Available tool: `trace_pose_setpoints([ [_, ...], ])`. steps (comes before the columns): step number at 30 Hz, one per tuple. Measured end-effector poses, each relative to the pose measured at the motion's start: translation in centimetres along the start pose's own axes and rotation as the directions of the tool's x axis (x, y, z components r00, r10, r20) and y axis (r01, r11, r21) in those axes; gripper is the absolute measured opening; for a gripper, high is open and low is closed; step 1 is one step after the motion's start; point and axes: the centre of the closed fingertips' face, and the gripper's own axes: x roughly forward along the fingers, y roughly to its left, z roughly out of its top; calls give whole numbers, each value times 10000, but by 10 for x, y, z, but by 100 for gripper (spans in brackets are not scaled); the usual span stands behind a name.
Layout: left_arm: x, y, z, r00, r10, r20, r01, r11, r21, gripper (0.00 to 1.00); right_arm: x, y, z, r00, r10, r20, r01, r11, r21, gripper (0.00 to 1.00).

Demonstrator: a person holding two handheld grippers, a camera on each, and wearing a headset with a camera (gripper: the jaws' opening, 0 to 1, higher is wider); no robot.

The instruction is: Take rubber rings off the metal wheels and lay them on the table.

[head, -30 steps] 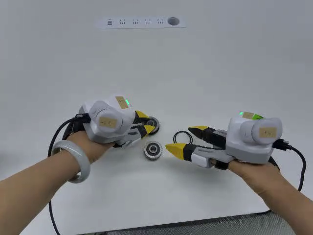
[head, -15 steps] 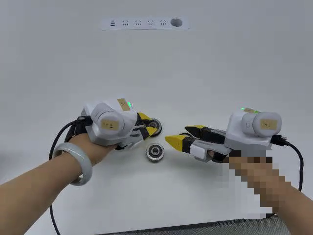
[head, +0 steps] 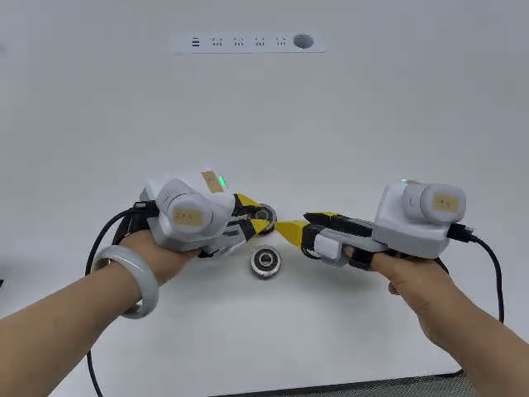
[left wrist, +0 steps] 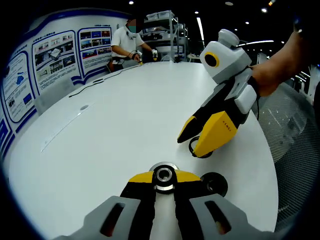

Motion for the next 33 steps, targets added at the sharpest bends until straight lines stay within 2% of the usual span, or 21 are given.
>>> trace_pose_setpoints([
  [12,0,0,0,10000,15,35,-15,10000,-9,13,14,2,3,10000,96,24,-97,9988,471,37],
  [33,0,-1,0,9999,5,131,-4,10000,-64,13,29,7,2,9987,396,-308,-375,9969,687,32],
])
